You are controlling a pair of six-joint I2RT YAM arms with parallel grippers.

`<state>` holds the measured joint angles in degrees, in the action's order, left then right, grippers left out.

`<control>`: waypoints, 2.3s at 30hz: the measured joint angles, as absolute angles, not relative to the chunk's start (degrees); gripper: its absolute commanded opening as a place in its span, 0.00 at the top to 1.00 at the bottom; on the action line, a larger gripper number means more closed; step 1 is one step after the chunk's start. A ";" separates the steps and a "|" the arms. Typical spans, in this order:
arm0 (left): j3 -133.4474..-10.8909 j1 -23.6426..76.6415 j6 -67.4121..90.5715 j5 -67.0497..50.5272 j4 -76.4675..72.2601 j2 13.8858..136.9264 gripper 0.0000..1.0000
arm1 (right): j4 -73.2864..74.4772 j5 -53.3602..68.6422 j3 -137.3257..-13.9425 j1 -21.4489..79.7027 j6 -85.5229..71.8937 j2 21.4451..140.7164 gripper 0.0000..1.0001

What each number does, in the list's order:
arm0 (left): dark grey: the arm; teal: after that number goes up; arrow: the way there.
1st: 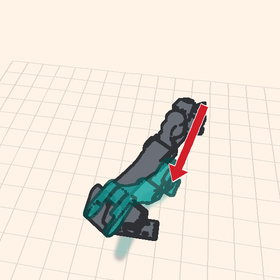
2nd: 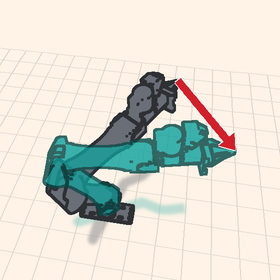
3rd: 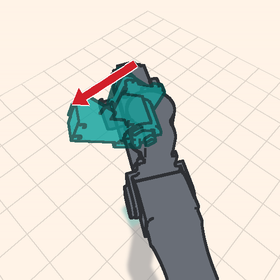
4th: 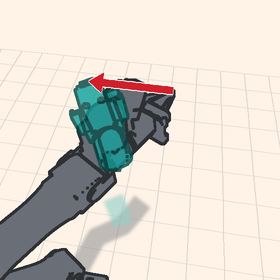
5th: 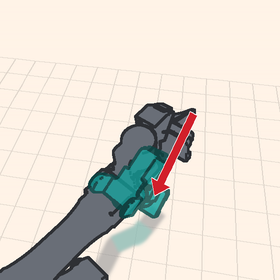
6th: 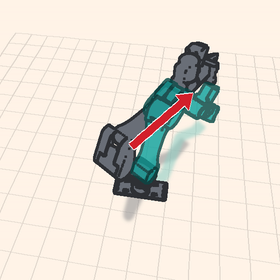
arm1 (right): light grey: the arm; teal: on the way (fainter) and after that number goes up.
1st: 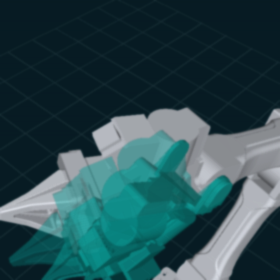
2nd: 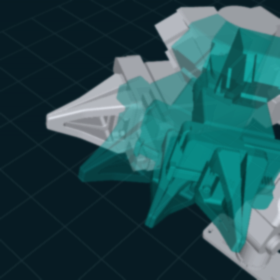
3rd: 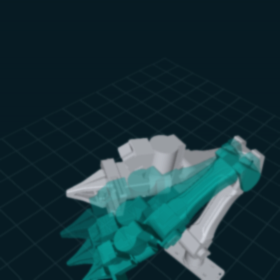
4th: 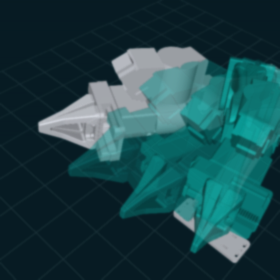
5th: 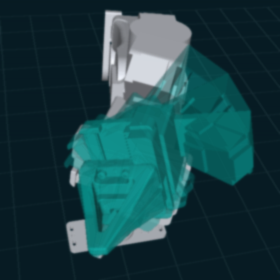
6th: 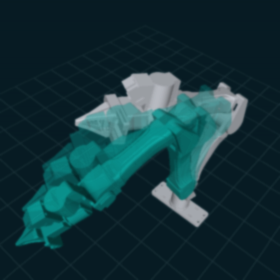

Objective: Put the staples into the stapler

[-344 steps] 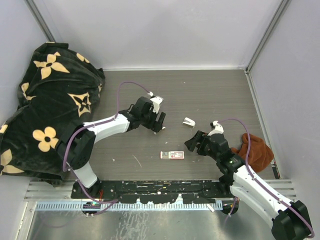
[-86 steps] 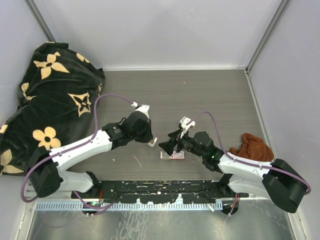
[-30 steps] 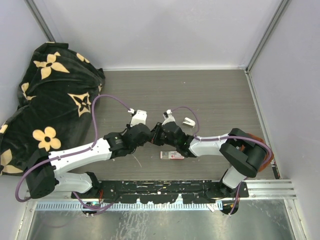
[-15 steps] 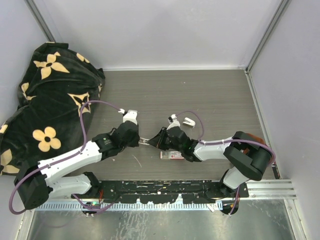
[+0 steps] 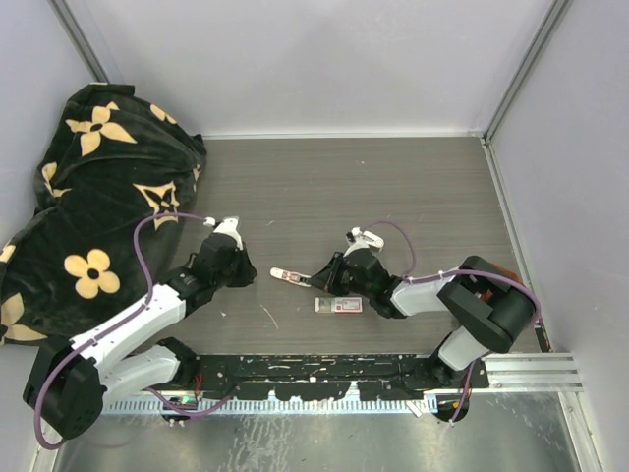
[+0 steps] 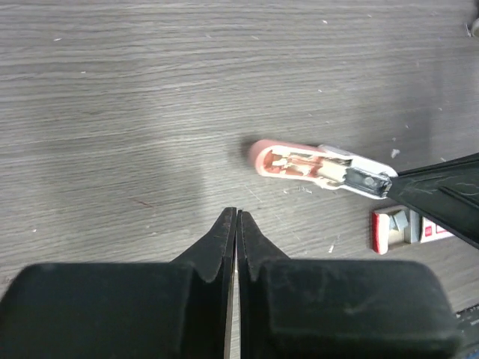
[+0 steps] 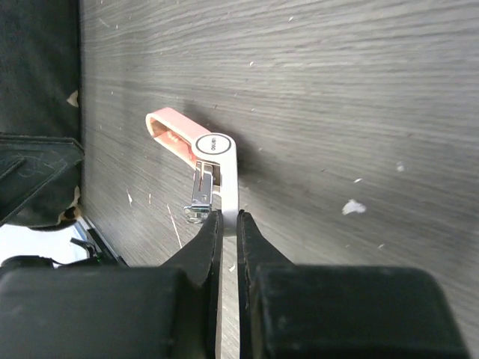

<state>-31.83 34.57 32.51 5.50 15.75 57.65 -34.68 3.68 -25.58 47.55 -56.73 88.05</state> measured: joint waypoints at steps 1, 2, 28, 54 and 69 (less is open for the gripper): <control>-31.42 33.63 32.49 5.02 15.44 57.65 0.98 | -34.72 4.34 -24.97 46.54 -56.66 88.60 0.99; -31.16 32.93 32.58 4.69 15.25 57.67 0.97 | -35.42 5.37 -24.71 45.67 -56.64 89.08 0.99; -30.85 31.83 32.53 1.19 12.12 60.80 0.13 | -41.17 14.06 -25.85 38.87 -54.61 97.38 0.68; -36.58 31.35 32.08 -1.78 11.07 53.74 0.00 | -11.55 3.33 -27.24 30.28 -33.28 62.15 0.20; -42.83 31.24 32.42 -5.78 18.41 52.93 0.00 | 2.68 -6.11 -41.41 23.20 -16.64 82.39 0.18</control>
<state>-42.83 31.24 32.42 -5.78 18.41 52.93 2.68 -6.11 -41.41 23.20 -16.64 82.39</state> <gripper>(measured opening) 0.997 0.806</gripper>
